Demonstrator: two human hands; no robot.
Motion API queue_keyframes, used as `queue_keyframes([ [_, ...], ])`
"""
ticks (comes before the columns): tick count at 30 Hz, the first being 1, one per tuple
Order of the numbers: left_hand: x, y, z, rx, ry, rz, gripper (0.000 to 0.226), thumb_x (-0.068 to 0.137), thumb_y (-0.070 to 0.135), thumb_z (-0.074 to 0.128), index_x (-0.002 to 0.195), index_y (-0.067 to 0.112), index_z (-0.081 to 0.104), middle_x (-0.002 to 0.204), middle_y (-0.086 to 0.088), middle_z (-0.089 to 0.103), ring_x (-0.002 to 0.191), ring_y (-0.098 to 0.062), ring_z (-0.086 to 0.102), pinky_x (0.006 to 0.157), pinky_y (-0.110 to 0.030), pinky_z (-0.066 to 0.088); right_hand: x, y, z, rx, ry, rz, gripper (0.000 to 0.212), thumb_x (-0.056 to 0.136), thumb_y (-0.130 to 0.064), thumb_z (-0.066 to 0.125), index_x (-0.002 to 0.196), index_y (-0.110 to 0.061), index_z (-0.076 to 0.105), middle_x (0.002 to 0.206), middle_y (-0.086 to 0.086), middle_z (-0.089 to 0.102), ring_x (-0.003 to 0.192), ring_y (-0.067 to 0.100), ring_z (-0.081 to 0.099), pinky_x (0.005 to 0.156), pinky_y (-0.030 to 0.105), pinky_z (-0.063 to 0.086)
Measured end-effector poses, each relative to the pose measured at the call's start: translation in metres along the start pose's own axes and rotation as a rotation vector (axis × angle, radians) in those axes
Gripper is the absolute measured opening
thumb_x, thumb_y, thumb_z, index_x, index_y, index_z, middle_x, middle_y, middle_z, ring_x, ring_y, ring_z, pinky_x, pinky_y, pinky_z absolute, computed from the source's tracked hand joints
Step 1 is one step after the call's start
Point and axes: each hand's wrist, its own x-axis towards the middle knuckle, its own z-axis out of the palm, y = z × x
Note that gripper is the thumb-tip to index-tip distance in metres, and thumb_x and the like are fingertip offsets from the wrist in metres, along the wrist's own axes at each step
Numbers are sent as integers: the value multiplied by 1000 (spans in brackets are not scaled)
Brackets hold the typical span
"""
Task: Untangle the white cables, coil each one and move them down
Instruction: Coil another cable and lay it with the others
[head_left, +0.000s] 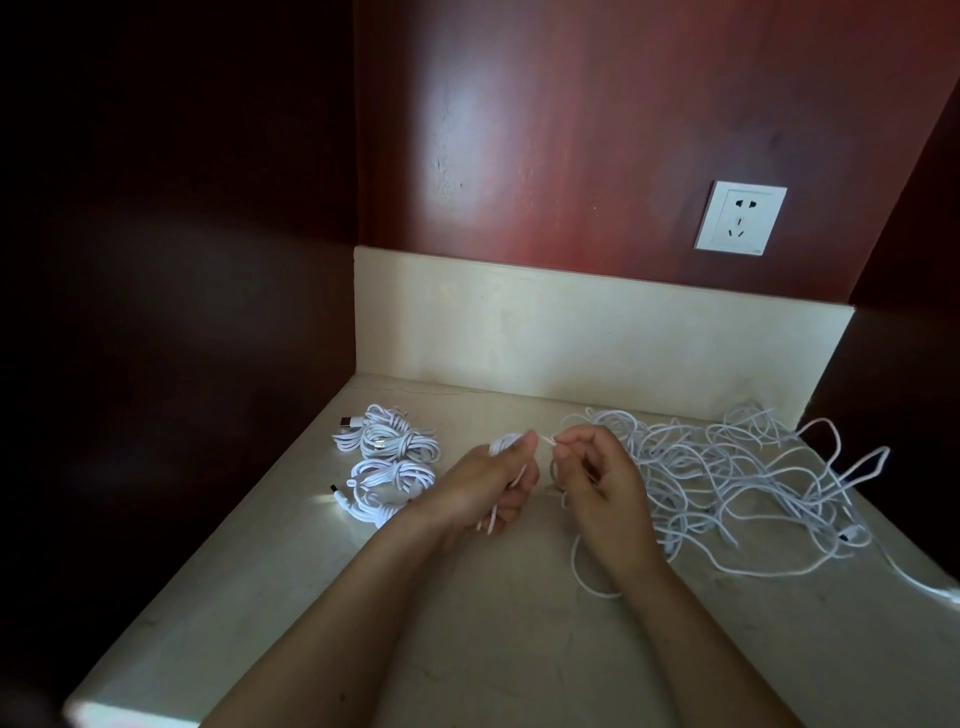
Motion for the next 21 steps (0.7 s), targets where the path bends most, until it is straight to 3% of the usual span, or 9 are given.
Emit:
queue_keyframes([
  [3,4,-2,0,99,228,204,49,104,44,35,80,21,71,45,1,42,39,-13,38,43,-22,33,-1,2,0,-134,-12,-20,3,91,-29,53,92,-30,56,72,-4,65,67,14,62,65,40,49],
  [6,9,-1,-3,7,453,301,40,105,36,33,97,22,70,58,1,59,41,-7,41,44,-21,36,-2,4,1,-244,-52,-60,5,94,-28,54,89,-29,56,73,-8,65,69,11,63,68,41,50],
  [9,12,0,-8,-138,519,330,42,105,37,31,102,19,69,86,-1,75,61,-4,53,65,-22,45,-4,4,1,-348,-130,-94,15,95,-30,55,81,-26,58,70,-11,63,66,9,60,66,38,49],
  [11,11,3,-9,-271,511,326,46,105,40,30,103,14,68,86,-2,75,76,-7,63,79,-26,49,-6,3,2,-417,-206,-120,17,96,-28,56,80,-25,59,69,-12,60,63,6,56,63,34,46],
  [12,10,5,-9,-384,501,319,46,105,40,31,100,12,66,78,-3,73,74,-12,66,81,-31,52,-7,1,4,-447,-246,-130,17,96,-31,54,82,-26,60,69,-12,61,63,6,56,63,32,46],
  [14,8,10,-9,-604,505,337,44,105,39,32,88,9,59,58,-1,57,54,-16,57,64,-32,54,-8,-2,6,-505,-314,-143,22,94,-41,48,86,-27,63,72,-10,64,66,6,59,66,33,49],
  [16,7,13,-11,-631,568,347,40,105,38,33,80,12,50,51,2,39,42,-12,38,47,-23,41,-9,-3,7,-532,-335,-164,28,90,-46,46,88,-26,66,74,-8,67,68,6,61,67,33,51],
  [21,6,12,-12,-473,711,322,41,105,36,36,69,18,43,47,6,32,39,-10,27,40,-20,25,-9,-6,6,-472,-352,-227,25,83,-39,56,73,-19,68,65,-4,64,62,6,59,62,34,48],
])
